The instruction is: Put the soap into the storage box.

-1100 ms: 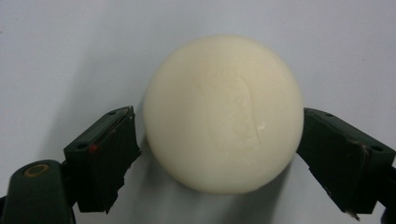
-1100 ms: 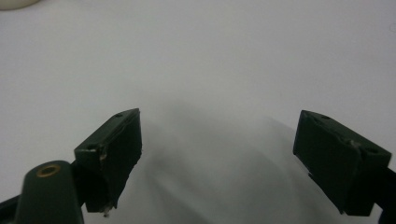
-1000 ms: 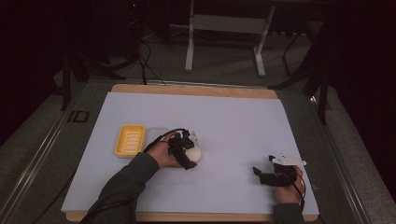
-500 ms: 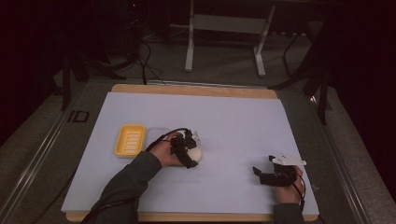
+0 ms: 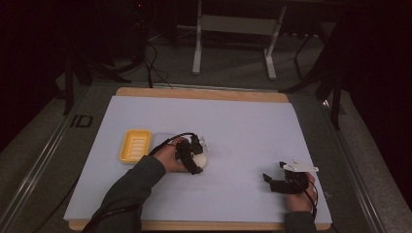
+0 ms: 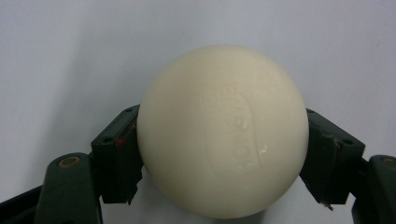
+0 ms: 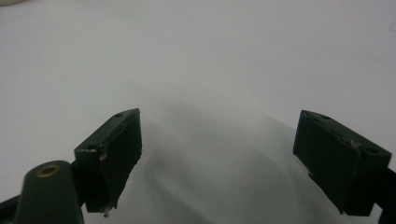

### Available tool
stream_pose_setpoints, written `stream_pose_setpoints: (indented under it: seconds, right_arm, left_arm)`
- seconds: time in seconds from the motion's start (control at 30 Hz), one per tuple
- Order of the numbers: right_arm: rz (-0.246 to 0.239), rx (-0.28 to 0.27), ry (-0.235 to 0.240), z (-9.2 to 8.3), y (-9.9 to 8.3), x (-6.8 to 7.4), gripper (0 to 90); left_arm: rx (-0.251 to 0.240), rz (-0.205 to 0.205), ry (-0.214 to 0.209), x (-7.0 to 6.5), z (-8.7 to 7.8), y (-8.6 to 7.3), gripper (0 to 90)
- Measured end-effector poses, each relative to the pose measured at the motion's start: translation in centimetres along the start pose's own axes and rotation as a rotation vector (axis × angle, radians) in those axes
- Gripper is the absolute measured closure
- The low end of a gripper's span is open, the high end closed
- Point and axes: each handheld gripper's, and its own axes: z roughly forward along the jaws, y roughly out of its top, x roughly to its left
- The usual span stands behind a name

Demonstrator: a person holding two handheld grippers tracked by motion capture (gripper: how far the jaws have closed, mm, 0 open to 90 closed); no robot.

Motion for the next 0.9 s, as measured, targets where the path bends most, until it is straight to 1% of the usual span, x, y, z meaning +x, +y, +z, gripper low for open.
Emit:
stream_pose_setpoints:
  seconds: [0.03,0.07,0.1,0.2,0.27,0.33,0.53,0.67,0.8,0.9]
  right_arm:
    - [0.001,0.001,0.000,0.0,0.0,0.0,15.4]
    - [0.000,0.001,0.000,0.0,0.0,0.0,15.3]
    - [0.000,0.001,0.000,0.0,0.0,0.0,15.4]
    - [-0.001,0.004,0.000,0.0,0.0,0.0,15.4]
    - [-0.002,0.005,0.000,0.1,0.0,0.0,15.4]
    - [-0.004,0.007,0.000,0.1,0.0,0.0,15.4]
    - [-0.003,0.009,0.001,0.1,0.0,0.0,15.4]
    - [-0.005,0.009,0.002,0.1,0.0,0.0,15.4]
    - [-0.007,0.009,0.002,0.1,0.0,0.0,15.4]
    - [-0.006,0.010,0.002,0.1,0.0,0.0,15.4]
  left_arm:
    - [0.025,-0.003,-0.004,0.0,-0.2,-0.2,25.2]
    - [0.037,-0.004,-0.006,0.0,-0.3,-0.3,25.2]
    - [0.059,0.005,-0.002,0.0,-0.5,-0.4,25.1]
    - [0.101,0.013,-0.004,0.0,-0.6,-0.5,25.1]
    - [0.121,0.017,-0.002,0.0,-0.6,-0.4,24.9]
    - [0.131,0.023,0.004,0.0,-0.5,-0.2,23.3]
    - [0.165,0.035,-0.008,0.2,-0.3,0.2,21.5]
    - [0.177,0.037,-0.017,0.3,-0.3,0.5,22.2]
    - [0.193,0.054,-0.020,0.2,-0.3,0.7,24.9]
    - [0.204,0.059,-0.023,0.2,-0.3,0.9,25.2]
